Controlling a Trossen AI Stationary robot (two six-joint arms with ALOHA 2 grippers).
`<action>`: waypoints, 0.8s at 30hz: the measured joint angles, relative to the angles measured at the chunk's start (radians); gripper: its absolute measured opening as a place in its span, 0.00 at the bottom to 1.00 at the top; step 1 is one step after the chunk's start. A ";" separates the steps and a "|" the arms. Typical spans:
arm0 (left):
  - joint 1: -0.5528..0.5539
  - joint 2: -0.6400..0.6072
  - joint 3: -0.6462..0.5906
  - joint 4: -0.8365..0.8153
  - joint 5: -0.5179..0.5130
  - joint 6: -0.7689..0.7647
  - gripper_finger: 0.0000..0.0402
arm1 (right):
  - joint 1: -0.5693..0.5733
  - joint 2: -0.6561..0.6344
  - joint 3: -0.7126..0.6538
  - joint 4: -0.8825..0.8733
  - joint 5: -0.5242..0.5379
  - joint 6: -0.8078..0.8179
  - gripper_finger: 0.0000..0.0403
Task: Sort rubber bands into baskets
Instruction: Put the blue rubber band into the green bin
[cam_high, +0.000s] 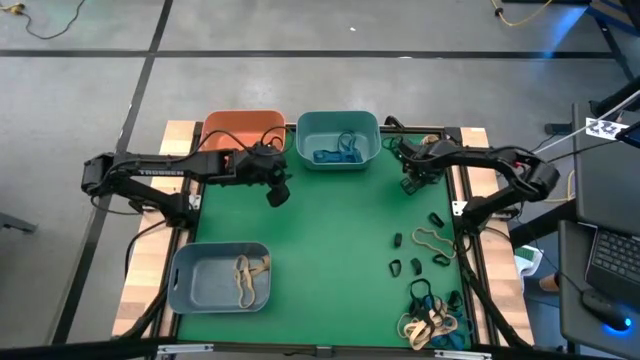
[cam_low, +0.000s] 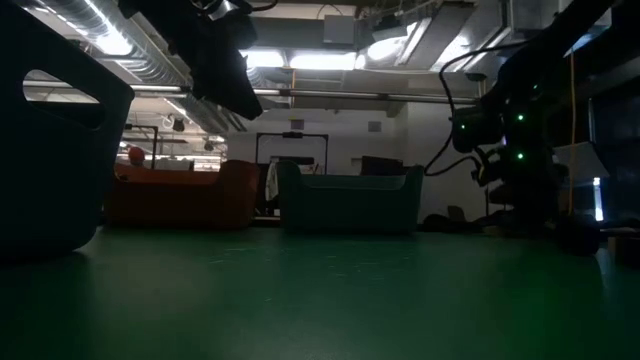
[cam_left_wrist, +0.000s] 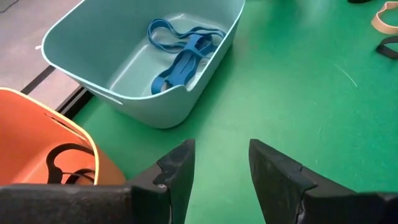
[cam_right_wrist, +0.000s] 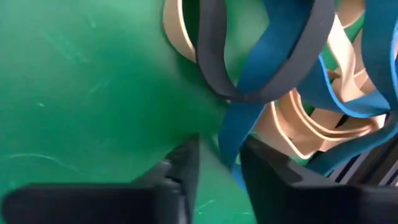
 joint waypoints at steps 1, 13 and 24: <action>0.000 0.000 0.000 0.000 0.000 0.001 0.37 | 0.000 0.001 0.000 0.000 0.000 -0.013 0.21; 0.000 0.000 0.000 0.000 0.000 0.000 0.37 | 0.056 -0.099 0.012 -0.016 0.000 -0.059 0.03; 0.000 0.000 0.000 0.012 0.000 0.008 0.37 | 0.175 -0.303 0.179 -0.090 -0.059 -0.042 0.04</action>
